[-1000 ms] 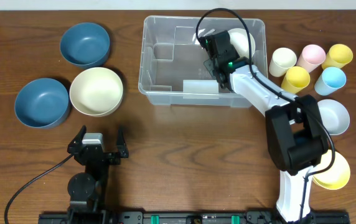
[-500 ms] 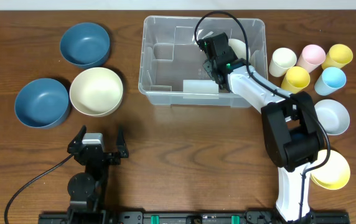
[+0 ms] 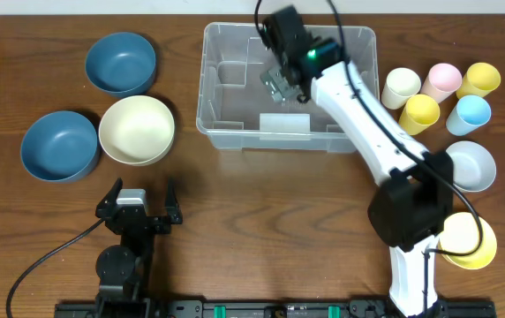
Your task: Pack container
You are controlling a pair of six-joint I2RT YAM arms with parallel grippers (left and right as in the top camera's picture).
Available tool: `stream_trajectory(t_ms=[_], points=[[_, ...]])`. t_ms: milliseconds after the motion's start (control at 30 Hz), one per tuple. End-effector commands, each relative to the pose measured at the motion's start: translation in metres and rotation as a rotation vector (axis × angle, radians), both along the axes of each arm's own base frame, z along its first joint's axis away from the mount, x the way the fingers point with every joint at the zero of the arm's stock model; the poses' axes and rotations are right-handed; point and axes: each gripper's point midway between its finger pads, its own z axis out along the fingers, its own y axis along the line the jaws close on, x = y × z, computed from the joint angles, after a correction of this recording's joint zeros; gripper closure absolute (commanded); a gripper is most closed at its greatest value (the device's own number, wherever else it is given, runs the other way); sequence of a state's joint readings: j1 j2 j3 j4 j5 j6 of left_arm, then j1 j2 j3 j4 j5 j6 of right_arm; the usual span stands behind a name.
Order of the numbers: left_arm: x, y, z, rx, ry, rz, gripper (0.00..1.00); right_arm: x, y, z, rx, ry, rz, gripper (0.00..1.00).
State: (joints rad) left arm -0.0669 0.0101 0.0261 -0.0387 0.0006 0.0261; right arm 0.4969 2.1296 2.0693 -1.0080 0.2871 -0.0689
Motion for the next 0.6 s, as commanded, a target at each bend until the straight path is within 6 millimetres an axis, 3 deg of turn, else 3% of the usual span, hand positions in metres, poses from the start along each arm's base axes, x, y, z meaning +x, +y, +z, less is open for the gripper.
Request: stream_trajectory(t_ms=[0,167,433,567], points=[[-0.001,0.003,-0.018,0.014,0.052,0.012,0.02,-0.01,-0.01,0.084,0.201,-0.071,-0.115,0.01],[-0.001,0.003,-0.018,0.014,0.051,0.012,0.02,-0.041,-0.076,0.127,0.249,-0.033,-0.309,0.01],[-0.001,0.003,-0.018,0.014,0.051,0.012,0.02,-0.111,-0.191,0.159,0.267,0.039,-0.598,0.01],[-0.001,0.003,-0.018,0.014,0.051,0.012,0.02,-0.145,-0.233,0.172,0.312,0.037,-0.707,0.01]])
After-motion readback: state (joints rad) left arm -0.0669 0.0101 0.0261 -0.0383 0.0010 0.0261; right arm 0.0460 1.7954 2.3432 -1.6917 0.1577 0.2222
